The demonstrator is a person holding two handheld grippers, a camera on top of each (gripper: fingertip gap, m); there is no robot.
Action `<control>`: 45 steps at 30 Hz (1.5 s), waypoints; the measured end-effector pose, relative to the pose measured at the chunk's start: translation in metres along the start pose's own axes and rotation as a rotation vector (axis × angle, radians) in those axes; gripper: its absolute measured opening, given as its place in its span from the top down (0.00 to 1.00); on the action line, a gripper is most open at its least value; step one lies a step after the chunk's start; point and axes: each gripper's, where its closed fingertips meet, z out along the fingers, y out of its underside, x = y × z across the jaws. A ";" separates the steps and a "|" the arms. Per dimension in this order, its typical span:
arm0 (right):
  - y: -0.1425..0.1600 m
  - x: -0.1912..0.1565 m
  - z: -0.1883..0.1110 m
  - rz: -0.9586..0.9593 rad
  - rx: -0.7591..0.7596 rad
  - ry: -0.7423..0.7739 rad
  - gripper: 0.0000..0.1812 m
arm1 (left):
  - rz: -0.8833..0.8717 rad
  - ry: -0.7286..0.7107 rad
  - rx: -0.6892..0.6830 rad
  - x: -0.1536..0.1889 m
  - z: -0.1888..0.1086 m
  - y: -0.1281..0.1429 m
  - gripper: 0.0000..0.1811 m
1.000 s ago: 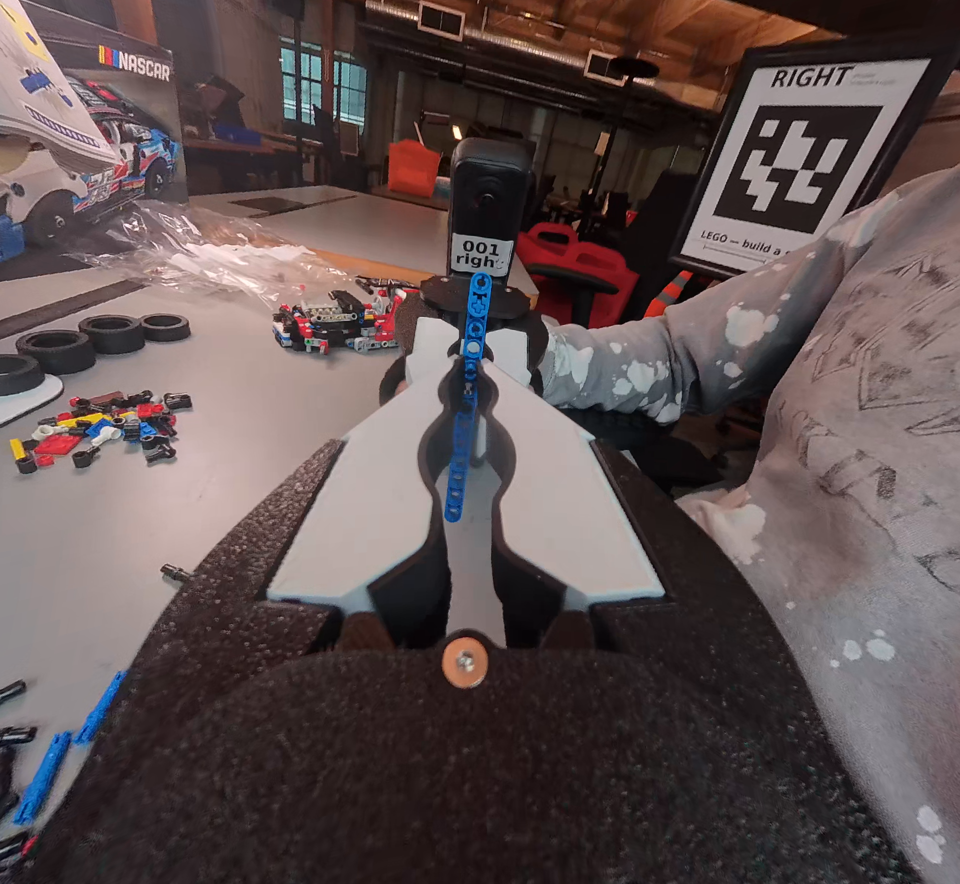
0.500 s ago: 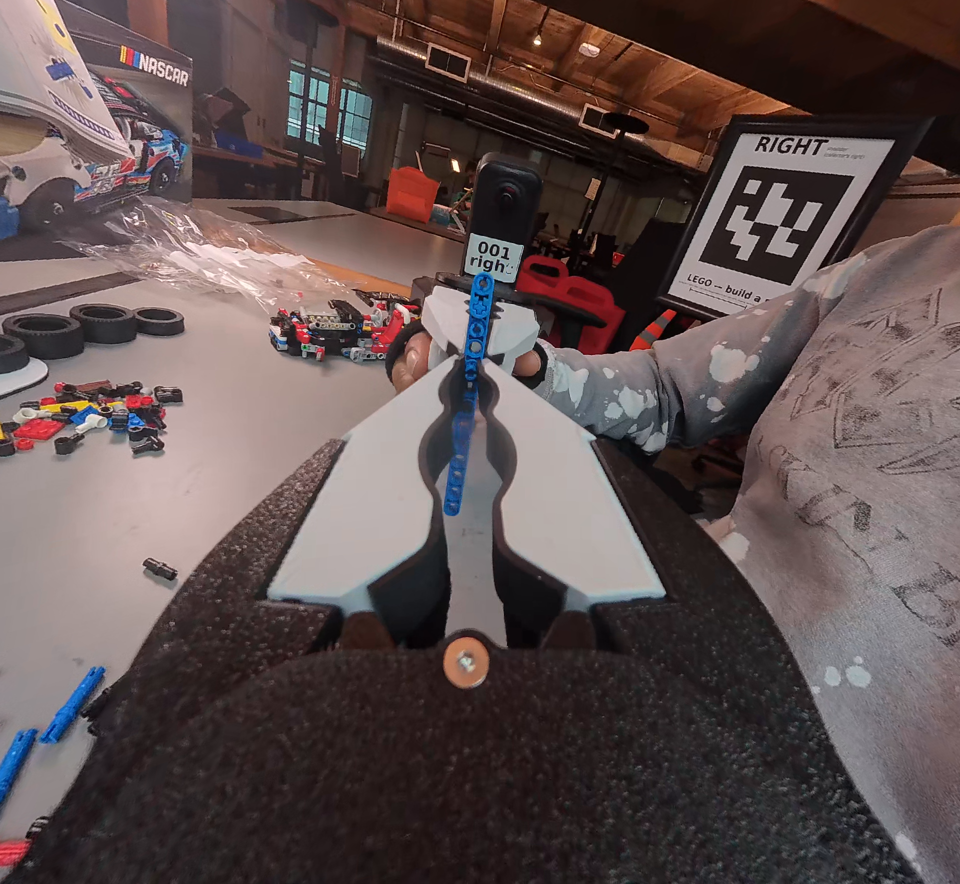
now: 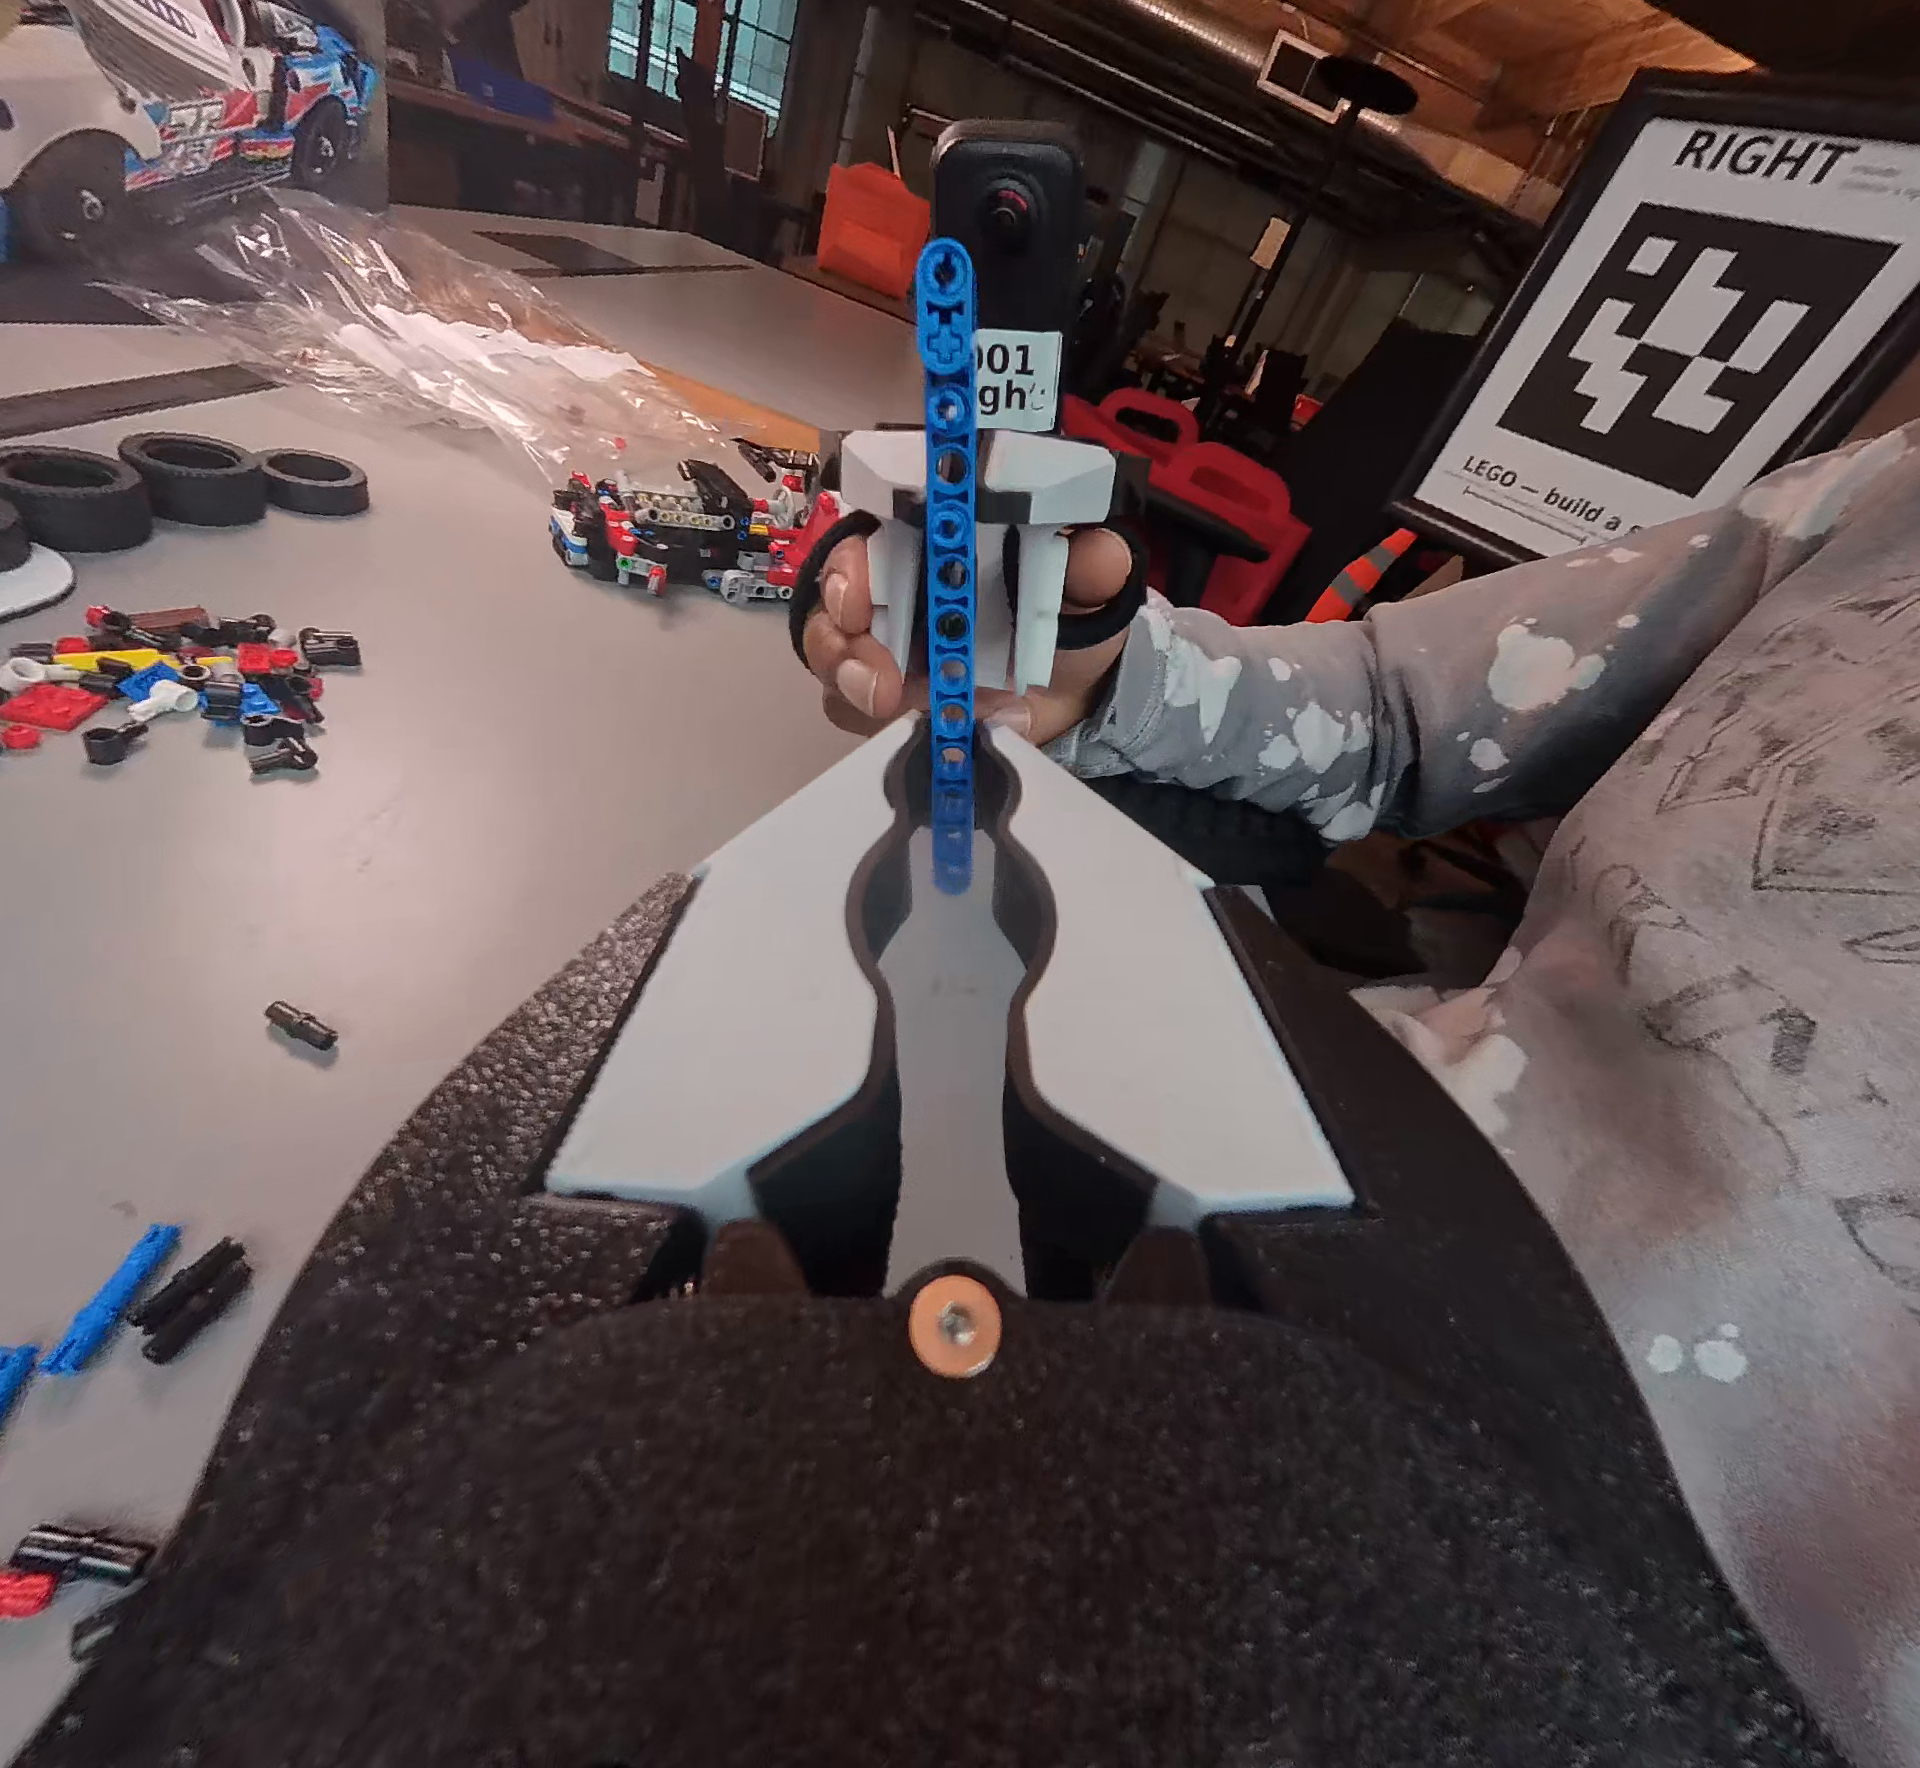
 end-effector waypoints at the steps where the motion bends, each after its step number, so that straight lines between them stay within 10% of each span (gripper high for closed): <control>1: -0.001 0.000 0.000 0.009 0.011 -0.001 0.98 | -0.023 0.014 0.009 0.001 -0.001 -0.002 0.97; 30: 0.006 -0.023 0.002 -0.123 -0.049 -0.122 0.96 | 0.094 0.012 0.090 0.022 0.003 -0.026 0.97; 34: -0.020 -0.001 -0.031 -0.103 0.057 -0.061 0.97 | 0.051 -0.037 0.407 0.010 -0.054 -0.084 1.00; 45: 0.005 0.033 -0.038 -0.290 -0.129 0.119 0.96 | 0.033 -0.294 0.138 -0.033 -0.038 -0.038 0.97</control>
